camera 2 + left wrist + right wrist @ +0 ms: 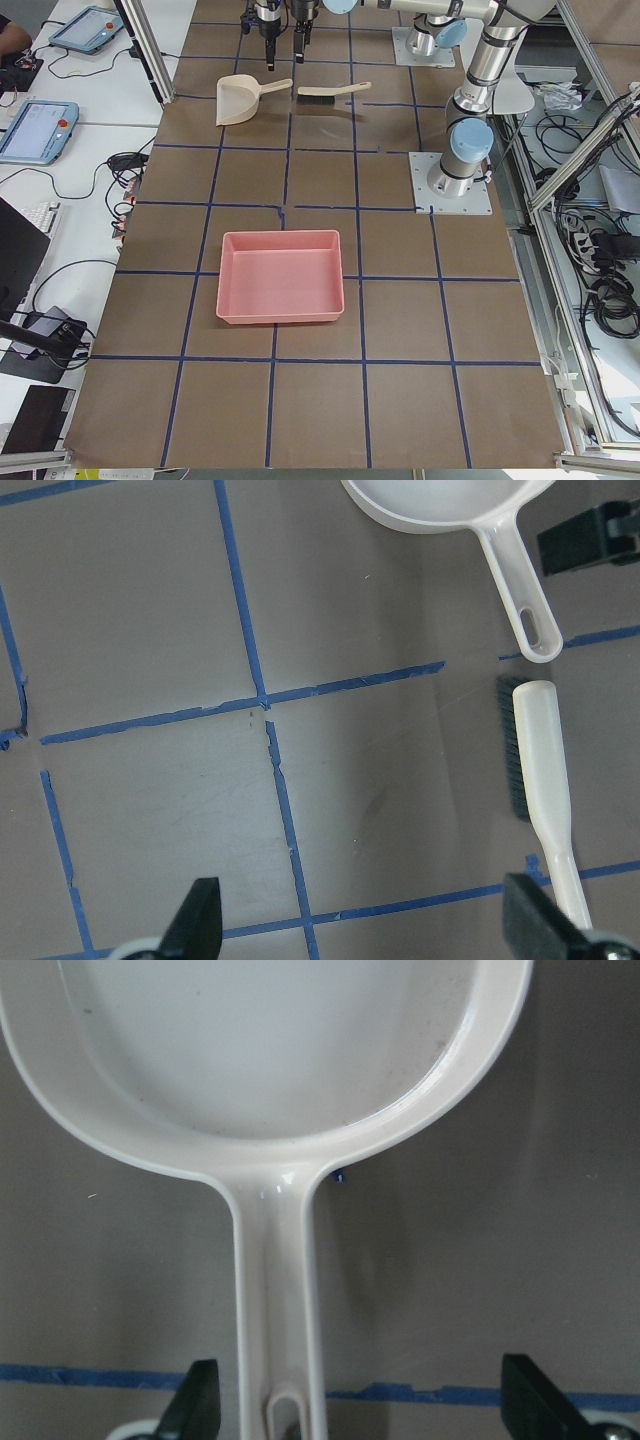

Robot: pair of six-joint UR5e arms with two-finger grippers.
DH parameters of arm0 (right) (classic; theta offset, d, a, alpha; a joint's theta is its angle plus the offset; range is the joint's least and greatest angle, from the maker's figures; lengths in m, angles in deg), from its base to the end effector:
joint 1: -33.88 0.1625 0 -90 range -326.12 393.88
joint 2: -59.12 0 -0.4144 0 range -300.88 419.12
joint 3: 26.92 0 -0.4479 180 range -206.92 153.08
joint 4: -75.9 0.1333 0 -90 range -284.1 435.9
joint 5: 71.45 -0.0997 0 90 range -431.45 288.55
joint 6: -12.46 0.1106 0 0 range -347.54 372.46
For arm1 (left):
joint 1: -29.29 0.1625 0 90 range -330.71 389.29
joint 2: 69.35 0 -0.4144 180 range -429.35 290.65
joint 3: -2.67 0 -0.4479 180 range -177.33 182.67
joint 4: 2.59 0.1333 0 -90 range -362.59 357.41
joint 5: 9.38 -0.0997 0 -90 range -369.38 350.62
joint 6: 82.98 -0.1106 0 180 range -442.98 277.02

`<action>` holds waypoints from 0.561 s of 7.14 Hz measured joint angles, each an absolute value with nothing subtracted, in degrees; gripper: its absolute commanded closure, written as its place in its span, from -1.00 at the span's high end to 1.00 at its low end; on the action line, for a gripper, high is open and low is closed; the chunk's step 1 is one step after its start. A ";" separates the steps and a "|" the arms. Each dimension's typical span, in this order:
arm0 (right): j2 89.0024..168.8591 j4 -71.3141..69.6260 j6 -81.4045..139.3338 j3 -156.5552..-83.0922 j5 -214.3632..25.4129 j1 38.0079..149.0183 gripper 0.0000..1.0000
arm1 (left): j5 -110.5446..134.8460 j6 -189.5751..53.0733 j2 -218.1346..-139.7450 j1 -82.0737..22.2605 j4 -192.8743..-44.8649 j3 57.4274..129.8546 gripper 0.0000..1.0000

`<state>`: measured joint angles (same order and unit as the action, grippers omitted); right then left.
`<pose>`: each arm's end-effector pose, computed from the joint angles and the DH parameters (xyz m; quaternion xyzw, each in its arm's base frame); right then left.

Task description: Sweep and dump trash in nearest bin

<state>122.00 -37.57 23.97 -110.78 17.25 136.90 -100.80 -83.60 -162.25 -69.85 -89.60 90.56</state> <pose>0.2926 -0.6626 0.2648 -0.0134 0.9996 -0.0188 0.0157 -0.2199 -0.5447 0.4635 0.0848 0.9961 -0.0201 0.0109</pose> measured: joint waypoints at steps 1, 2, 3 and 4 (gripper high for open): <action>124.73 -33.81 21.59 -110.72 17.52 134.50 1.00 | -100.75 -83.60 -162.24 -69.85 -89.60 90.56 1.00; 128.30 -29.59 19.31 -110.67 17.67 132.23 1.00 | -100.67 -83.60 -162.24 -69.85 -89.60 90.56 1.00; 132.51 -24.91 17.64 -110.62 17.75 130.49 1.00 | -100.60 -83.60 -162.23 -69.85 -89.60 90.56 1.00; 137.07 -19.70 16.83 -110.60 17.85 129.37 1.00 | -100.48 -83.60 -162.23 -69.85 -89.58 90.56 1.00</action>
<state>137.07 -19.70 16.83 -110.60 17.85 129.37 -100.48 -83.60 -162.23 -69.85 -89.58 90.56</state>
